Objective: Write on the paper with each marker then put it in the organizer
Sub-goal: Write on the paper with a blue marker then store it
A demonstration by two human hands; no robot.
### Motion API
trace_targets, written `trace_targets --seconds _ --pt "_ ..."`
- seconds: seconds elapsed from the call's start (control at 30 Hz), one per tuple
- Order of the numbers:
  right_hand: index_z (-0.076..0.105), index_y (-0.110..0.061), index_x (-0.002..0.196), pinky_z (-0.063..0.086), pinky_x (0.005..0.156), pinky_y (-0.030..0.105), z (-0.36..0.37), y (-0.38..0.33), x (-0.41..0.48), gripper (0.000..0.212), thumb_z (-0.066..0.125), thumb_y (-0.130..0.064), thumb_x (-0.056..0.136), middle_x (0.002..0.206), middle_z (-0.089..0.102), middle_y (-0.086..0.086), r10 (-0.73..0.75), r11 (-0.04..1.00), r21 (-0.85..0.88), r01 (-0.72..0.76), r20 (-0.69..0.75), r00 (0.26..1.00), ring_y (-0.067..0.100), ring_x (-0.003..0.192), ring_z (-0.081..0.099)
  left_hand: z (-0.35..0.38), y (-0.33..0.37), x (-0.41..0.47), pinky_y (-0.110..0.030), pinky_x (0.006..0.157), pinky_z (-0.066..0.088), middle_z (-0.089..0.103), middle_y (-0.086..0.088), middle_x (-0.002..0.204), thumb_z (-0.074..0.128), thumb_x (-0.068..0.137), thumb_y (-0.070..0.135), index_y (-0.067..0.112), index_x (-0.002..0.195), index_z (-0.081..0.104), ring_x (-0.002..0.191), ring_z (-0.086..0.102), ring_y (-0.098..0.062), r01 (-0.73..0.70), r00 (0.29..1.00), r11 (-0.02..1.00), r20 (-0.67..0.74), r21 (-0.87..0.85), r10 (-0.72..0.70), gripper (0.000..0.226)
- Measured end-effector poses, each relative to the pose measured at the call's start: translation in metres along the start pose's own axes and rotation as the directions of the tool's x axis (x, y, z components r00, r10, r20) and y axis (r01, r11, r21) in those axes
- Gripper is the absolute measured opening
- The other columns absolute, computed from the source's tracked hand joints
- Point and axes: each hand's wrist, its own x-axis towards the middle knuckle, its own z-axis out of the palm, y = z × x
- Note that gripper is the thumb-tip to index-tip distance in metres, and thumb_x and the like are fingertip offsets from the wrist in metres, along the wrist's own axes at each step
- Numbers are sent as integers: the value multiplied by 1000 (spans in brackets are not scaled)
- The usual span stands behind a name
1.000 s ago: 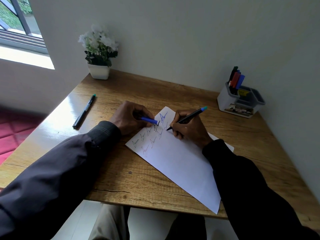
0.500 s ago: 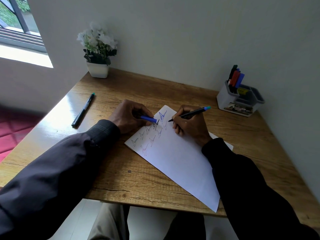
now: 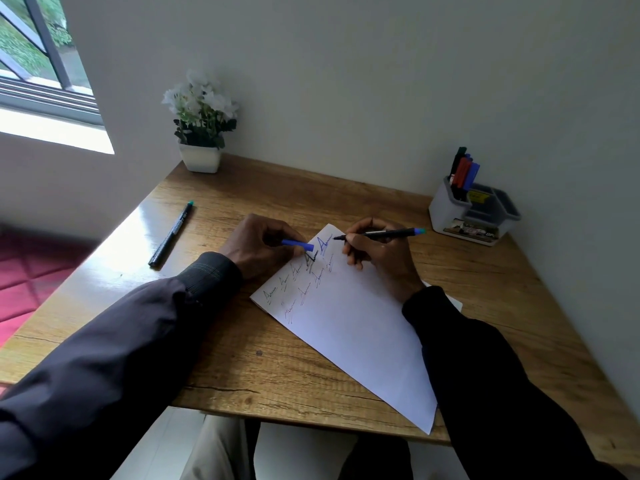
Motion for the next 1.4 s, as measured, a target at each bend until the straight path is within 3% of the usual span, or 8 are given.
trace_targets --seconds 0.1,0.2,0.33,0.57,0.97,1.17,1.3,1.4 --pt "68 8 100 54 57 32 1 -7 -2 20 58 -8 95 87 71 24 -1 984 180 -13 82 997 30 69 67 -1 6 -3 -15 65 57 74 7 97 72 91 20 13 106 77 82 72 -1 22 999 997 -36 -69 -24 18" --pt "68 3 101 55 61 32 2 -10 -3 21 53 -9 92 90 72 24 -23 971 239 -13 147 989 30 72 68 -1 8 -5 -18 63 59 76 1 95 71 91 24 12 106 77 78 73 -6 30 997 995 -66 -95 -36 19" --pt "64 -4 92 58 62 32 5 -12 -4 8 57 -8 92 88 75 20 -60 981 191 33 134 989 31 72 72 -1 9 -4 -14 60 54 76 2 93 69 92 22 10 106 76 77 73 -4 49 993 991 -99 -124 -62 19" --pt "66 0 93 59 61 33 7 -11 -4 13 56 5 100 89 76 22 -100 991 105 85 141 985 33 71 73 1 8 -3 -15 61 55 76 5 94 70 92 20 8 108 75 79 73 -5 39 994 992 -93 -123 -50 20" --pt "63 2 96 61 63 33 7 -8 -3 8 56 2 101 91 77 19 -87 994 75 77 134 987 33 75 75 0 11 -5 -14 58 54 76 10 87 70 93 21 11 105 76 75 73 -3 56 994 992 -85 -117 -66 17" --pt "73 4 100 55 52 27 16 -9 -7 10 70 -3 95 80 76 12 -143 982 -105 154 110 984 26 62 70 4 18 -8 -19 57 58 75 11 83 69 93 23 18 96 77 71 73 -6 43 997 997 -67 -71 -48 10" --pt "74 7 104 56 55 28 8 -15 -5 18 61 -5 100 80 74 14 -92 996 -9 93 105 990 25 63 68 9 25 -8 -15 55 54 74 13 73 70 92 23 21 93 76 66 71 -3 27 995 997 -93 -76 -34 6" --pt "73 1 95 60 60 32 5 -22 -5 11 66 -7 97 82 76 19 -85 996 9 85 96 992 30 65 71 10 28 -7 -13 60 55 75 17 77 72 88 20 21 91 76 70 71 -4 -13 993 996 -119 -83 3 5"
